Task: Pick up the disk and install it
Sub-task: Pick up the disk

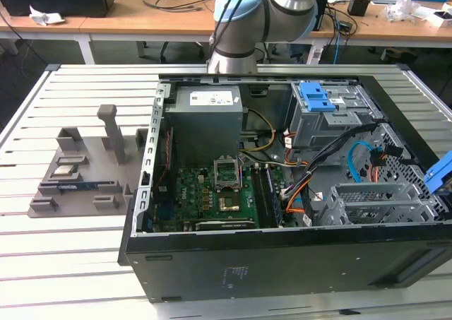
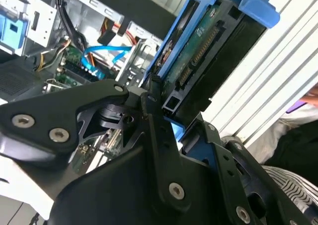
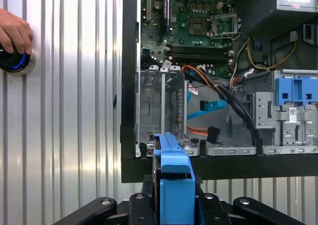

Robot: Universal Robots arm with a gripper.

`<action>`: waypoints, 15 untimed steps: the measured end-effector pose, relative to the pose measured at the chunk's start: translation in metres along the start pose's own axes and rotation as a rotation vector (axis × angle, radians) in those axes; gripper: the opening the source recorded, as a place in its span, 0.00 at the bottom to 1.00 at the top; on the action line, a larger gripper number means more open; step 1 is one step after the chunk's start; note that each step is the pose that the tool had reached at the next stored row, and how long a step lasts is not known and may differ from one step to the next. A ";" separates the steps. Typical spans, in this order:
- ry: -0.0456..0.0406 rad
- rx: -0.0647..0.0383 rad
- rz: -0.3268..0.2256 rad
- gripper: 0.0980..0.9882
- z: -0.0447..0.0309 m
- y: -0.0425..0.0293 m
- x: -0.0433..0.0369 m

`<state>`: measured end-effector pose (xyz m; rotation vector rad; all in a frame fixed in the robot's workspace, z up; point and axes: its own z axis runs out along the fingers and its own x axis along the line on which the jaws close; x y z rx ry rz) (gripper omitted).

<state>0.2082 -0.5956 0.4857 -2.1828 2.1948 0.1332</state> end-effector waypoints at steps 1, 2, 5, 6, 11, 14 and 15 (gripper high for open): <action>0.0000 0.000 0.000 0.30 0.0005 0.0035 0.0000; -0.0001 0.000 0.000 0.30 0.0015 0.0080 0.0000; 0.0006 0.000 0.001 0.30 0.0063 0.0281 -0.0013; 0.0008 0.000 0.001 0.30 0.0065 0.0324 -0.0016; 0.0006 0.000 0.001 0.30 0.0078 0.0564 -0.0022; 0.0007 0.000 0.001 0.30 0.0082 0.0656 -0.0021; 0.0006 0.000 0.001 0.30 0.0083 0.0675 -0.0021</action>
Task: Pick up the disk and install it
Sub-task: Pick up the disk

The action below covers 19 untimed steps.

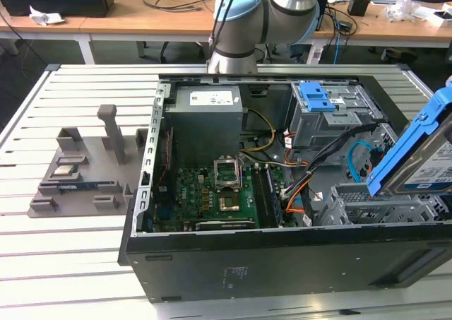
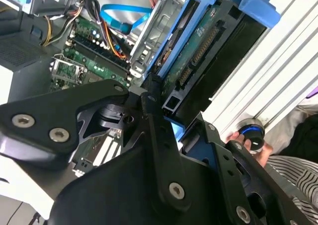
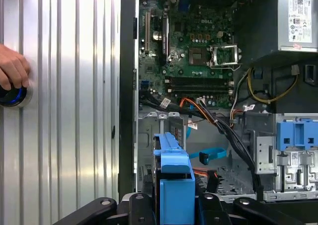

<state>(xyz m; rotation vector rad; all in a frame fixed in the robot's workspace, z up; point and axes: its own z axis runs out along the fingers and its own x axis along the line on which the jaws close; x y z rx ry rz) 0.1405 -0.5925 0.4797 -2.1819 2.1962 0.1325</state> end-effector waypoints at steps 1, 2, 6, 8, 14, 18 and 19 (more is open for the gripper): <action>0.0001 0.000 0.000 0.30 0.0001 0.0021 0.0000; 0.0000 0.000 0.000 0.30 0.0002 0.0044 0.0000; 0.0001 0.000 0.000 0.30 0.0024 0.0250 -0.0006; 0.0001 0.000 0.000 0.30 0.0052 0.0319 -0.0011; 0.0000 0.000 0.001 0.30 0.0090 0.0345 -0.0127; 0.0008 0.000 0.002 0.30 0.0112 0.0267 -0.0194; 0.0019 0.000 0.002 0.30 0.0116 0.0244 -0.0196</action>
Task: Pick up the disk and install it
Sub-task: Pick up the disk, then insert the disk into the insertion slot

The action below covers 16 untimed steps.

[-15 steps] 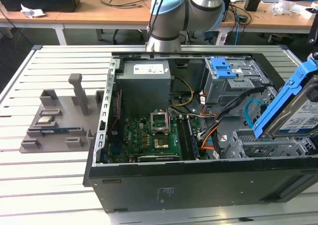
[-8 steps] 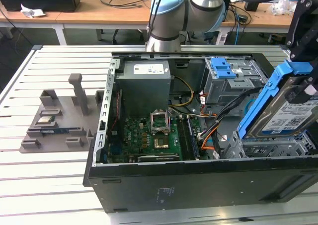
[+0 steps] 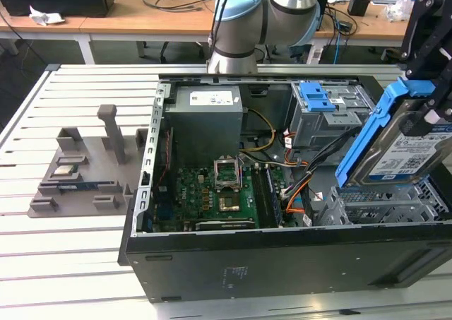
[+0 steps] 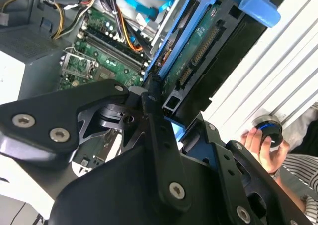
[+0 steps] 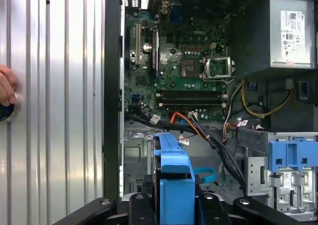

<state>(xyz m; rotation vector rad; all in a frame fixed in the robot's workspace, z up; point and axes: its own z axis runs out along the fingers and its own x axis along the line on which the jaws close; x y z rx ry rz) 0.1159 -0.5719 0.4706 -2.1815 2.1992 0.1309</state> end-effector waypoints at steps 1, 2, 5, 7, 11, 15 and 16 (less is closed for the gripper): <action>0.0006 0.000 0.000 0.30 0.0003 -0.0015 -0.0001; 0.0007 0.000 0.000 0.30 0.0006 -0.0029 -0.0003; 0.0012 0.000 0.000 0.30 0.0007 -0.0044 -0.0004; 0.0012 0.000 0.000 0.30 0.0007 -0.0045 -0.0004; 0.0011 0.000 0.000 0.30 0.0008 -0.0047 -0.0004; 0.0010 0.000 0.000 0.30 0.0008 -0.0048 -0.0004; 0.0011 0.000 0.000 0.30 0.0007 -0.0049 -0.0004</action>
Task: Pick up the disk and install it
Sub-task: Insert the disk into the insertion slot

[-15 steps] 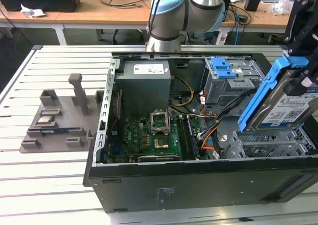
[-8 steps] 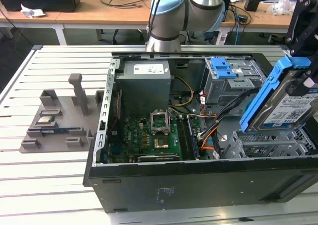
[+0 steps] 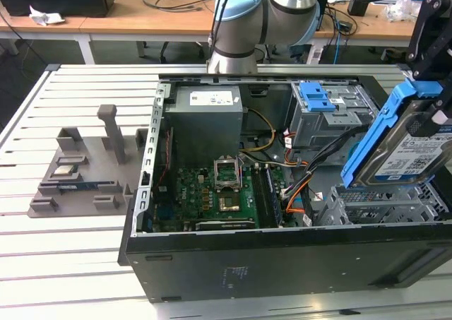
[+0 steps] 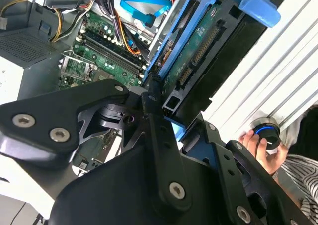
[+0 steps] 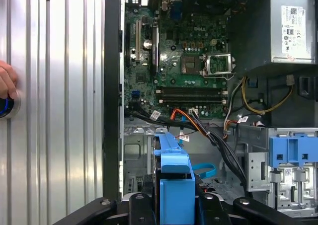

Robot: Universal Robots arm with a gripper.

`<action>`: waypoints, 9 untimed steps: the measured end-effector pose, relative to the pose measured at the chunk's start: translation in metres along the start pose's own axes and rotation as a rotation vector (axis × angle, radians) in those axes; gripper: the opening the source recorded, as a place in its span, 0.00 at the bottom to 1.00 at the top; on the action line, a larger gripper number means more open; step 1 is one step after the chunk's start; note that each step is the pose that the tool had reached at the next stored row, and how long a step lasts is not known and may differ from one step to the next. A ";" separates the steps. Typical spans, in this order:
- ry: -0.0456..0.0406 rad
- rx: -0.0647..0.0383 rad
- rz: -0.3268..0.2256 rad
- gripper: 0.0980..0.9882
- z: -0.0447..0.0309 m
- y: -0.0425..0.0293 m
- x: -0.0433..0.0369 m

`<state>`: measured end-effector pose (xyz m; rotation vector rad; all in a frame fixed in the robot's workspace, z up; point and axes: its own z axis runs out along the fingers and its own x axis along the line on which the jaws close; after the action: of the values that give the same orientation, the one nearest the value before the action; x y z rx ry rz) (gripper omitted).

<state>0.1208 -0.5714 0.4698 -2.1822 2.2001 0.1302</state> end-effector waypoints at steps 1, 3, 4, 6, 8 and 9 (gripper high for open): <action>0.0093 0.000 0.000 0.30 0.0009 -0.0001 0.0001; 0.0117 0.000 0.000 0.30 0.0022 -0.0008 0.0001; 0.0152 0.000 0.000 0.30 0.0032 -0.0016 0.0000; 0.0181 0.000 0.000 0.30 0.0060 -0.0033 0.0000; 0.0200 -0.001 0.001 0.30 0.0126 -0.0056 -0.0012; 0.0211 -0.001 0.001 0.30 0.0152 -0.0060 -0.0028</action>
<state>0.1263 -0.5673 0.4548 -2.1931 2.2122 0.1085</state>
